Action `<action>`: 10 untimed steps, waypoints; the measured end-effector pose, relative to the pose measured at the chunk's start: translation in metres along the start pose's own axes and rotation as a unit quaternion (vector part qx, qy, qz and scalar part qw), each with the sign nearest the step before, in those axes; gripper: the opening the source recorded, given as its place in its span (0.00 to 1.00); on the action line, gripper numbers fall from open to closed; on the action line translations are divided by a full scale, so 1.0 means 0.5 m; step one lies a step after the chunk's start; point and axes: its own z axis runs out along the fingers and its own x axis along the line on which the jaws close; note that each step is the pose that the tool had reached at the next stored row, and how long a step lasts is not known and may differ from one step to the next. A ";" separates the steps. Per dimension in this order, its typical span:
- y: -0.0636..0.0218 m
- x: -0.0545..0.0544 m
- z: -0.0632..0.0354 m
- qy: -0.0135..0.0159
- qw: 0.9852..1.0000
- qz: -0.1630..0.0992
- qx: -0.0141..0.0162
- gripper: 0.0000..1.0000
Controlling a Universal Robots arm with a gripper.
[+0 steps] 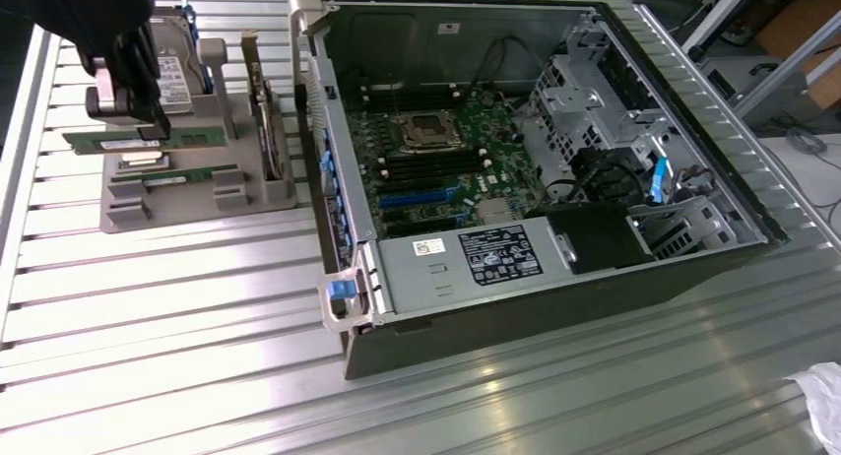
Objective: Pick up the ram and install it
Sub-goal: 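Pick up the ram and move it above insertion slot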
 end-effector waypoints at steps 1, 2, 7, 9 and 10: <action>0.000 0.000 -0.001 0.000 1.000 0.000 0.000 0.12; 0.000 0.000 -0.001 0.000 1.000 0.000 0.000 0.12; 0.000 0.000 -0.006 0.000 1.000 0.000 0.000 0.12; 0.000 0.000 -0.008 0.000 1.000 0.000 0.000 0.12; 0.000 0.000 -0.009 0.000 1.000 0.000 0.000 0.12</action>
